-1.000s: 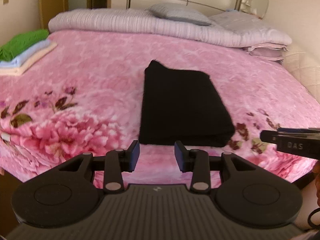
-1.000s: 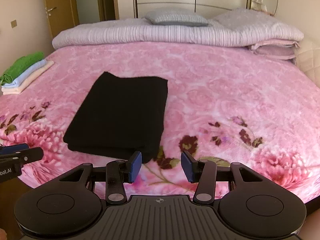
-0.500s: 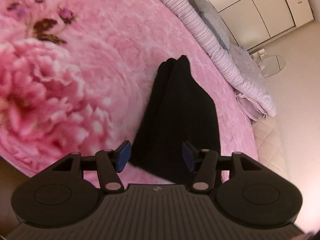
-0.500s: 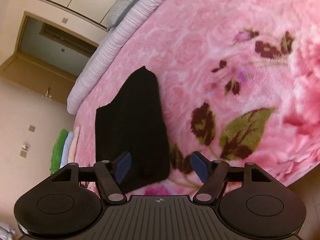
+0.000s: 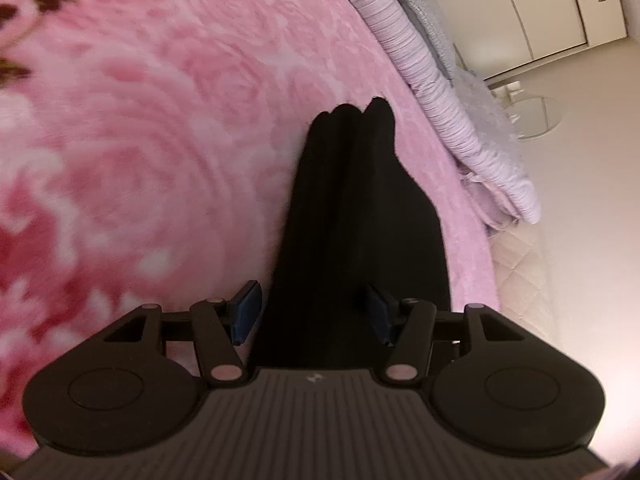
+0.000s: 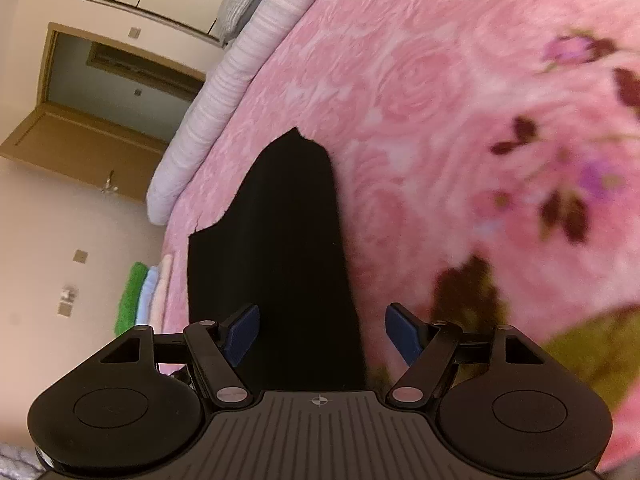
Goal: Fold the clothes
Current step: 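Lower both grippers to the garment's ends and close them on it, then lift the folded black garment with both grippers and carry it to the towel stack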
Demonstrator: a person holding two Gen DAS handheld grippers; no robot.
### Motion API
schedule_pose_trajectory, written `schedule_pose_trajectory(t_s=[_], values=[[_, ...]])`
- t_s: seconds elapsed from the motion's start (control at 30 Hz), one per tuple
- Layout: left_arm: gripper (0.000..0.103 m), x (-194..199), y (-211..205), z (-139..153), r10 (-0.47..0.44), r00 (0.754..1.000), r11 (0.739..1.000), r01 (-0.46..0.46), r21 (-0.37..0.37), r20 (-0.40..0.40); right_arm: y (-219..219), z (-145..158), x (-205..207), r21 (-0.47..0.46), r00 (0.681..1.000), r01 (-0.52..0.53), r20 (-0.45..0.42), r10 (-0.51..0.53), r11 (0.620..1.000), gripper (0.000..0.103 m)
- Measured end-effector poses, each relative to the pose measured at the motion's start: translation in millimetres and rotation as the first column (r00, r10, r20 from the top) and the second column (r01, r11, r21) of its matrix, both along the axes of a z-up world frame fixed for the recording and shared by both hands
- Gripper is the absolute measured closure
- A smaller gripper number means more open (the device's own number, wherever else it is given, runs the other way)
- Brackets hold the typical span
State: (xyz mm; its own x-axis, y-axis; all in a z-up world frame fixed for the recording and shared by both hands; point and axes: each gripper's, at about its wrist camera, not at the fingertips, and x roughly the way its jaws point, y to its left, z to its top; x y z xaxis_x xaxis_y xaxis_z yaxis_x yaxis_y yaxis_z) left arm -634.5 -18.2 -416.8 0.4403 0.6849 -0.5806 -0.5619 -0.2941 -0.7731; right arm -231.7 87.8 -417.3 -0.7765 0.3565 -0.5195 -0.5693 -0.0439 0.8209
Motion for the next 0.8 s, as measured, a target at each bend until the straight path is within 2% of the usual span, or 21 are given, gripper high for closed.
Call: schedule_pose_trajectory(t_s=[0.17,0.37,0.53,0.63,0.8], values=[[0.054,-3.0,13.4,-7.5,-0.021,0.999,1.0,0.02,0.021,0.048,18.0,-13.3,-7.2,-0.042,0.998,-0.01,-0.069,0.007,0.999,0.03],[0.059,-4.1,25.8,-14.1,-0.067,0.995,0.997,0.064,0.046,0.067,34.9,-17.2,-31.5,-0.007,0.993,-0.104,-0.06,0.104,0.995,0.032],[0.066,-6.3,30.0,-22.1,-0.081,0.992,0.995,0.075,0.062,0.101,41.0,-25.7,-39.6,0.014,0.988,-0.141,-0.055,0.142,0.99,0.049],[0.068,-6.5,41.0,-21.1,-0.102,0.988,0.994,0.098,0.037,0.117,46.2,-28.9,-37.2,-0.018,0.986,-0.152,-0.068,0.151,0.988,0.053],[0.071,-11.5,49.9,-14.3,-0.097,0.984,0.993,0.106,-0.053,0.151,61.8,-18.0,-42.9,-0.147,0.988,-0.157,-0.029,0.154,0.977,0.057]])
